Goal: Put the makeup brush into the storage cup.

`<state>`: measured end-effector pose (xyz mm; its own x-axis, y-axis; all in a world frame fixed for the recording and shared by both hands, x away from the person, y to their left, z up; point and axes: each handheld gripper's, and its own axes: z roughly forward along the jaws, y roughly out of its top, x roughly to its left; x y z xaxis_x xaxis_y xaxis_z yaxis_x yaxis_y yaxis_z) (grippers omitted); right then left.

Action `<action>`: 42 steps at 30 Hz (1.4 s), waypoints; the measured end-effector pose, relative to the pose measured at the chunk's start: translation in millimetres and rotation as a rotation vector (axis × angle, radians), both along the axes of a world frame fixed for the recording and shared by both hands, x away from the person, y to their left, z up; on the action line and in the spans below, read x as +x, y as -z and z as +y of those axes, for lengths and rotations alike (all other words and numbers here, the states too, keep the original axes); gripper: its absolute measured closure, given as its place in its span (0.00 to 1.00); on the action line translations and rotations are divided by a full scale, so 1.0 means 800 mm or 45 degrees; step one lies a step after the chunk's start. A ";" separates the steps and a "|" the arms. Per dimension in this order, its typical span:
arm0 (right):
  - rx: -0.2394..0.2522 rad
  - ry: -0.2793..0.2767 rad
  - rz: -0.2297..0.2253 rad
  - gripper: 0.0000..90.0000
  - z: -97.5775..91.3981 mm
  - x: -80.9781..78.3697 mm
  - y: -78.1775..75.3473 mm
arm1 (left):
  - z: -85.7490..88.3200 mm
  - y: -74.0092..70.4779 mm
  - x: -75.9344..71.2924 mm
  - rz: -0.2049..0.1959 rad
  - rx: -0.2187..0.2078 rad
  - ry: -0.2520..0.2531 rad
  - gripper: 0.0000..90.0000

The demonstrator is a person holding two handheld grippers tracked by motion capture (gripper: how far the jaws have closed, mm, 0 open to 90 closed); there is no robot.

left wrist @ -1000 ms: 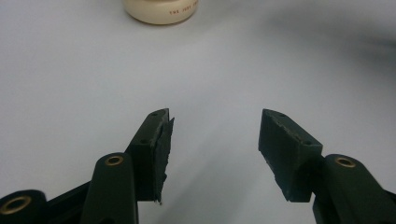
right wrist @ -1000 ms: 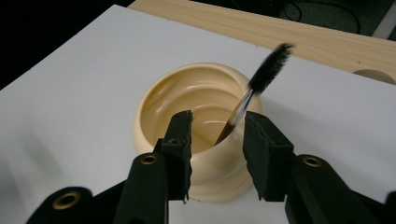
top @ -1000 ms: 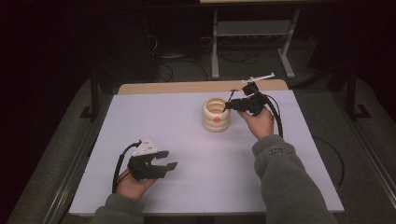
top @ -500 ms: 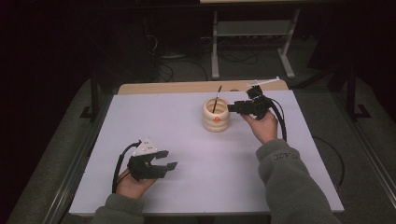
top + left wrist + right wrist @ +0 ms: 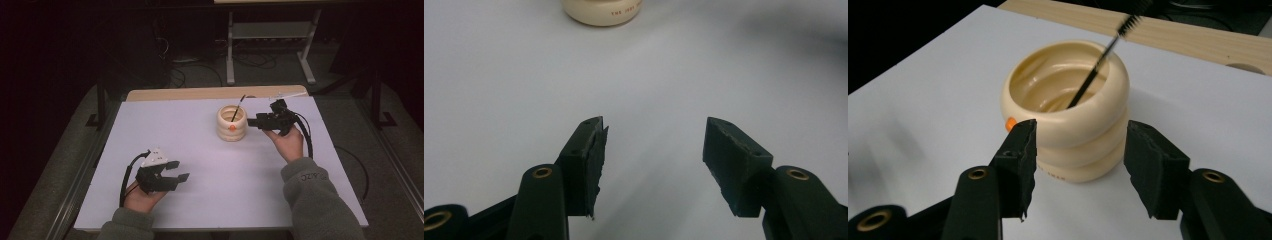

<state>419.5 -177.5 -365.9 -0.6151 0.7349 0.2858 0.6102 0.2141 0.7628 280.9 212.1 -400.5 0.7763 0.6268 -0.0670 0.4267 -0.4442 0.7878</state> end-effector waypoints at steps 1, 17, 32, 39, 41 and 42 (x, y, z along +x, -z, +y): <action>0.000 0.000 0.000 0.50 0.000 0.000 0.000 | 0.000 0.000 0.000 0.000 0.000 0.000 0.46; -0.013 -0.029 -0.011 0.44 -0.010 -0.023 0.015 | 0.003 0.000 0.000 -0.009 -0.020 -0.030 0.43; -0.018 -0.025 -0.034 0.40 -0.023 -0.040 0.023 | 0.004 0.000 0.000 -0.007 -0.021 -0.038 0.42; -0.022 -0.040 -0.042 0.39 -0.028 -0.050 0.028 | 0.005 0.000 0.001 -0.014 -0.015 -0.037 0.42; -0.027 -0.043 -0.034 0.39 -0.029 -0.052 0.030 | 0.005 0.001 0.001 -0.014 -0.015 -0.037 0.41; -0.033 -0.039 -0.031 0.39 -0.029 -0.054 0.030 | 0.005 0.000 0.001 -0.014 -0.014 -0.037 0.41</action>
<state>376.3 -200.7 -389.7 -0.6437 0.7228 0.2514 0.5845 0.2523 0.7712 281.6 216.4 -400.9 0.7583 0.6486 -0.0657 0.4310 -0.4231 0.7970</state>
